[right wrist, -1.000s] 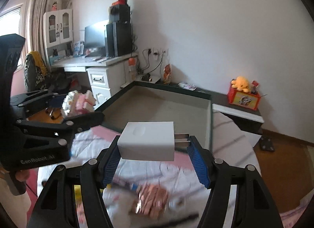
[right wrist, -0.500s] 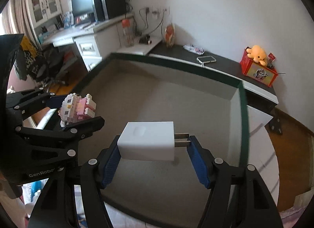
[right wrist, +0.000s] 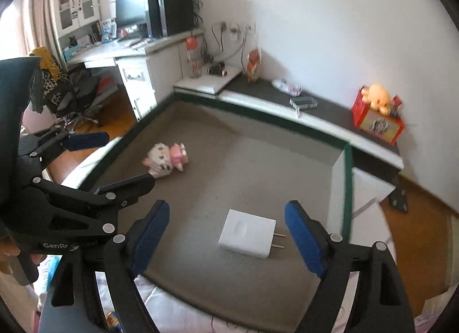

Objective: Organize rigid objects
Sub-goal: 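Carry both items into the pink box and open both tools, then withdraw both tools from the box back over the bed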

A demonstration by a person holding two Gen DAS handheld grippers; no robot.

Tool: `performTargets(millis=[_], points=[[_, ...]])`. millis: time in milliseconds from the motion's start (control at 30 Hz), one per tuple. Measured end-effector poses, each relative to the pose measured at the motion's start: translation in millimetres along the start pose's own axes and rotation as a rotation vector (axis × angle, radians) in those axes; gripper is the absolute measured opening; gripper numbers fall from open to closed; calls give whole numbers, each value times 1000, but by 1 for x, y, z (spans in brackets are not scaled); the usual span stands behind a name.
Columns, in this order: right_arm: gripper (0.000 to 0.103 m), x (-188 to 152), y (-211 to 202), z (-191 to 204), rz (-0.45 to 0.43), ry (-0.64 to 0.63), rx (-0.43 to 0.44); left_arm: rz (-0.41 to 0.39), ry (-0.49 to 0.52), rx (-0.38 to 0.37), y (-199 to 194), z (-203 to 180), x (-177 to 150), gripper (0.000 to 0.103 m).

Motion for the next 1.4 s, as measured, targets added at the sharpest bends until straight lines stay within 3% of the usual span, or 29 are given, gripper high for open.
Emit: performTargets(millis=[133, 200, 333, 400, 467, 567, 633, 700, 767, 933, 1067, 1400], points=[[87, -4, -55, 16, -138, 6, 49, -130, 66, 59, -59, -9, -9, 103], [93, -14, -87, 29, -226, -10, 51, -204, 100, 83, -90, -17, -18, 103], [94, -45, -140, 57, -386, -70, 63, -311, 116, 159, -144, -27, -46, 103], [94, -62, -160, 64, -457, -79, 8, -342, 94, 176, -163, -28, -62, 103], [94, -86, -184, 73, -566, -76, -110, -368, 64, 177, -181, -30, -82, 103], [94, -119, -209, 83, -671, -58, -167, -400, 41, 189, -201, -36, -109, 103], [94, -137, -217, 82, -695, 11, -176, -408, 35, 193, -211, -42, -126, 103], [95, -152, -220, 76, -696, 79, -162, -427, 27, 183, -218, -47, -142, 103], [95, -166, -215, 70, -635, 129, -53, -422, 8, 169, -221, -50, -157, 103], [95, -190, -200, 59, -581, 232, -35, -387, -33, 178, -221, -54, -192, 103], [95, -205, -185, 55, -508, 285, 97, -340, -97, 120, -211, -49, -215, 103], [95, -231, -165, 55, -448, 262, -22, -309, -160, 92, -198, -43, -237, 103]])
Point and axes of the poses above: each gripper's, at about its wrist camera, not at the fingertips, and y roughly the way its jaws point, z to its left, x to its top, the point moved 1 cm from there along y, roughly the way its jaws point, and after that the axes turned 7 degrees about y, right-handed, at the moved point
